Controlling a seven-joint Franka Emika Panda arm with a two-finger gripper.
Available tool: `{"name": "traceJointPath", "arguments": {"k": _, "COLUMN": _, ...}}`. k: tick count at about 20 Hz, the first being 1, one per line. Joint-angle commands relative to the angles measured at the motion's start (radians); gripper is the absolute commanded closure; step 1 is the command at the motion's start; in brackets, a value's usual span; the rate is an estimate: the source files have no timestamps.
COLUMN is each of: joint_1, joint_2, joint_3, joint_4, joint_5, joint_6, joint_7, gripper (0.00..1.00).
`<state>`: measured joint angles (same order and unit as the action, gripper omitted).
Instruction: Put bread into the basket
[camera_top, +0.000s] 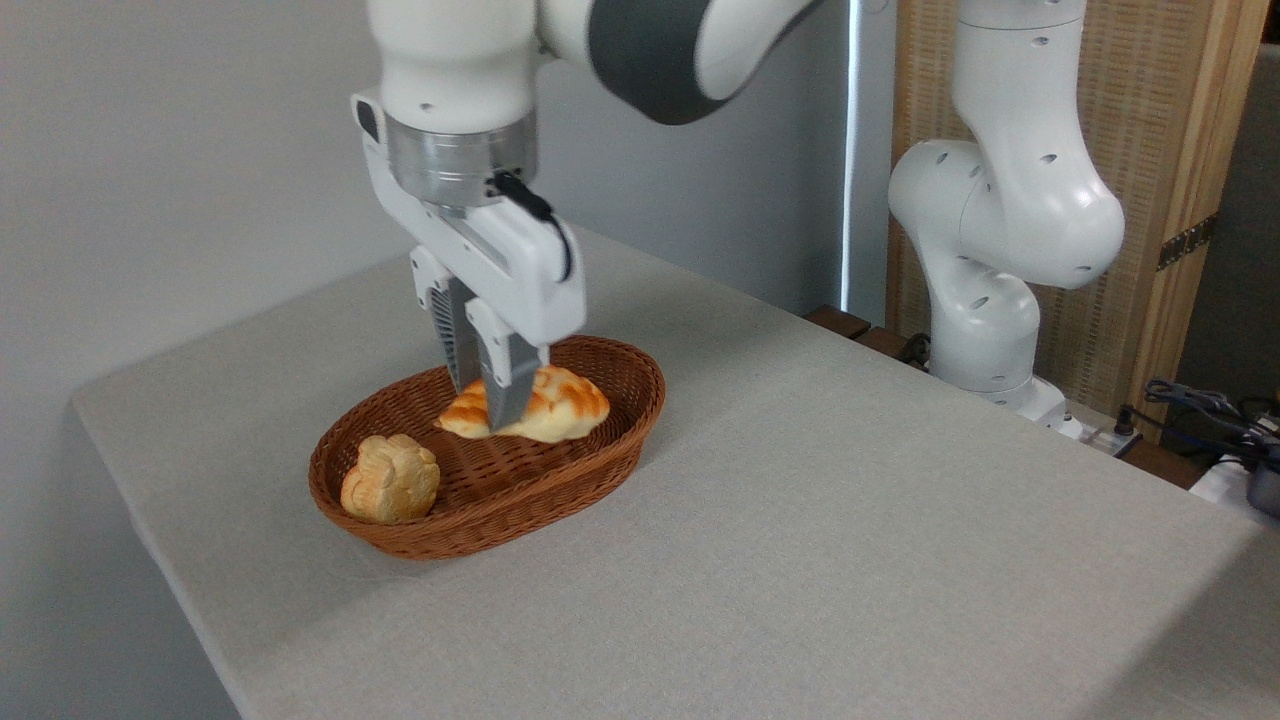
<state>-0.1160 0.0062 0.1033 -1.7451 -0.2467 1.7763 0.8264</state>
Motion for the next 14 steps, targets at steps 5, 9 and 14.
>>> {"name": "traceJointPath", "arguments": {"k": 5, "joint_1": 0.001, "joint_2": 0.026, "joint_3": -0.089, "joint_4": 0.015, "joint_5": -0.016, "joint_6": -0.015, "joint_7": 0.003, "gripper": 0.0}}
{"name": "traceJointPath", "arguments": {"k": 9, "joint_1": 0.001, "joint_2": 0.026, "joint_3": -0.128, "joint_4": 0.013, "joint_5": -0.013, "joint_6": -0.02, "joint_7": -0.003, "gripper": 0.0}}
{"name": "traceJointPath", "arguments": {"k": 14, "joint_1": 0.001, "joint_2": 0.031, "joint_3": -0.125, "joint_4": 0.013, "joint_5": -0.011, "joint_6": -0.02, "joint_7": -0.006, "gripper": 0.0}}
